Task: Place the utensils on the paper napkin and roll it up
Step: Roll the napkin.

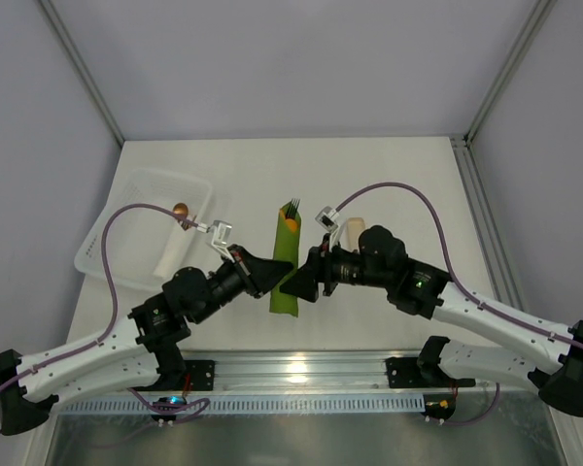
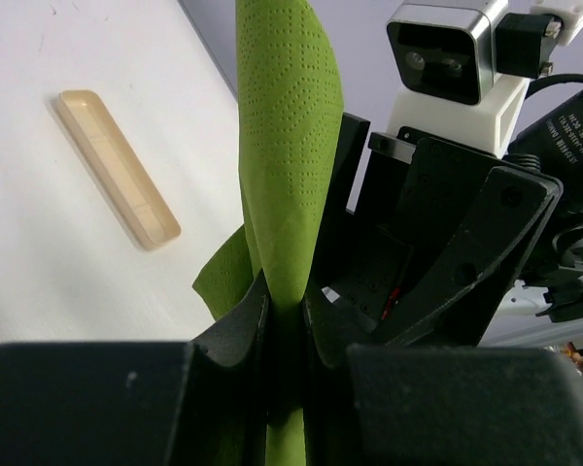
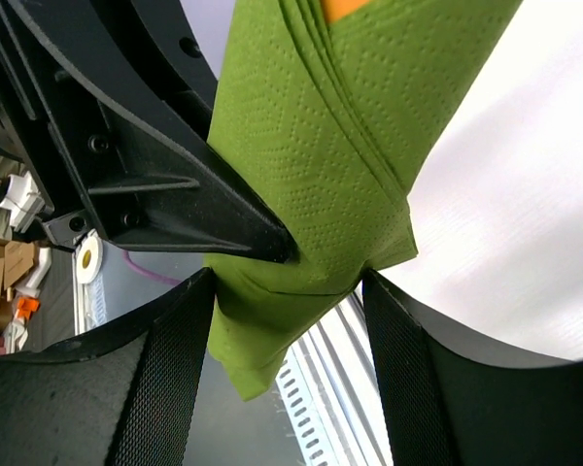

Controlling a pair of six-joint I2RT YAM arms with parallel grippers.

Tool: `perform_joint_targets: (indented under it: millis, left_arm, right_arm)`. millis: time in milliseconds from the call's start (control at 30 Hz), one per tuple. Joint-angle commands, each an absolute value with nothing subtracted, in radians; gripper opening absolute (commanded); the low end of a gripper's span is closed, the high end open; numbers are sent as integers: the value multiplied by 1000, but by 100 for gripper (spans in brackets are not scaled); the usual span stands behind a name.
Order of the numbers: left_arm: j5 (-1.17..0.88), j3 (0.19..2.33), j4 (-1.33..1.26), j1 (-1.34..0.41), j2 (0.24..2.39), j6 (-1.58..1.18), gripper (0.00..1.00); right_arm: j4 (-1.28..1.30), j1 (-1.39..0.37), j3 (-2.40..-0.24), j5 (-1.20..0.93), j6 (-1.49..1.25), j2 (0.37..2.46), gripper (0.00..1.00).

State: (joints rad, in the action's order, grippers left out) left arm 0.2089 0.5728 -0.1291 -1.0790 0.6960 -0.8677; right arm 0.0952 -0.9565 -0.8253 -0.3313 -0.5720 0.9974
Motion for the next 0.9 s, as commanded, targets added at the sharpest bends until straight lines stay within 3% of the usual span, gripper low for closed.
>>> perform_joint_targets:
  millis: [0, 233, 400, 867]
  left_arm:
    - [204, 584, -232, -1081, 680, -887, 0]
    - [187, 568, -271, -1083, 673, -910, 0]
    - [184, 560, -282, -1083, 669, -917, 0]
    - [155, 548, -310, -1083, 667, -937, 0]
  right_arm:
    - [-35, -963, -804, -357, -592, 957, 65]
    - [-182, -963, -732, -373, -627, 908, 59]
    - [-251, -963, -695, -379, -661, 893, 49]
    - [-284, -963, -683, -360, -675, 887, 39]
